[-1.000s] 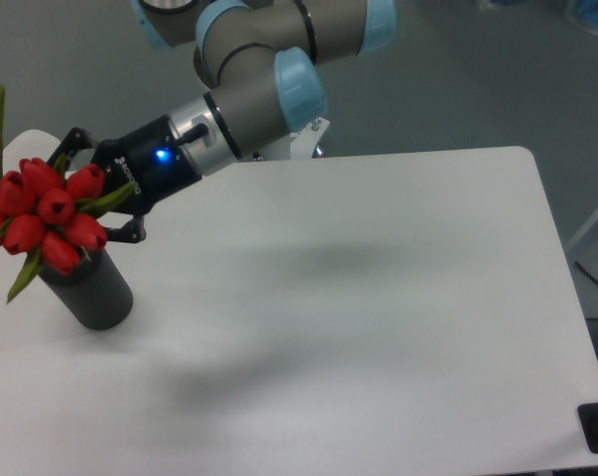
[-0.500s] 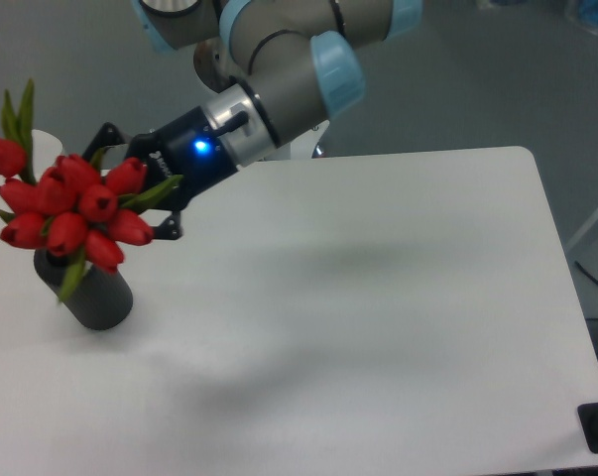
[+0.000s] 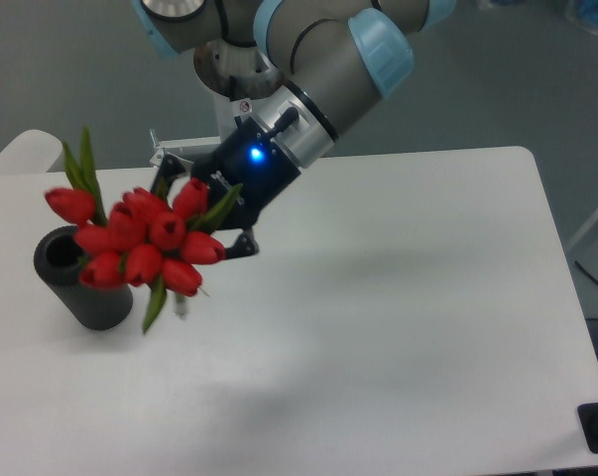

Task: Pick up the flowers from the vase
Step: 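Lift the tulips up and out of the black vase, then carry the held tulips away from the vase over the table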

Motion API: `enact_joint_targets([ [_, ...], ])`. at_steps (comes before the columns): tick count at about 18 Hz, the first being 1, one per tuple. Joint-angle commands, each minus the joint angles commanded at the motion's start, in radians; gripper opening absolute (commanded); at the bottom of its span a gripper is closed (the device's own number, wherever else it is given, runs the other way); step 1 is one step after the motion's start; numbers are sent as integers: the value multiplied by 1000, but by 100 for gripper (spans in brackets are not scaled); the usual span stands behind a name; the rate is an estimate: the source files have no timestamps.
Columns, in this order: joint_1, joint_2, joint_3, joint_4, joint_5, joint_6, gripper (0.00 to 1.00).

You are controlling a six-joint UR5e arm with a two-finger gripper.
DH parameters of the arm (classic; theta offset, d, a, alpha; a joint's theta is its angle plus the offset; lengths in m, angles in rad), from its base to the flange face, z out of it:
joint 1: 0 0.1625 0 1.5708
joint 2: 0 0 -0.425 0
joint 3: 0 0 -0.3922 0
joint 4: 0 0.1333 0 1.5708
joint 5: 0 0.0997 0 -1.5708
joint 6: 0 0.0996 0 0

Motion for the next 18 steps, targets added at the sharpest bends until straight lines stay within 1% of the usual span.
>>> enact_joint_targets([
  [2, -2, -6, 3, -5, 71, 11, 3],
  [4, -8, -11, 2, -11, 178, 32, 3],
  [6, -18, -15, -11, -17, 290, 89, 3],
  [8, -24, -15, -21, -61, 350, 118, 3],
  [9, -28, -17, -20, -87, 377, 138, 3],
  [10, -35, -17, -12, -118, 428, 165, 3],
  [12, -57, -17, 11, -197, 546, 221, 3],
  [14, -81, -28, 41, -273, 624, 244, 3],
  [16, -84, -34, 51, -310, 680, 246, 3],
  [18, -93, -43, 46, -311, 704, 246, 3],
])
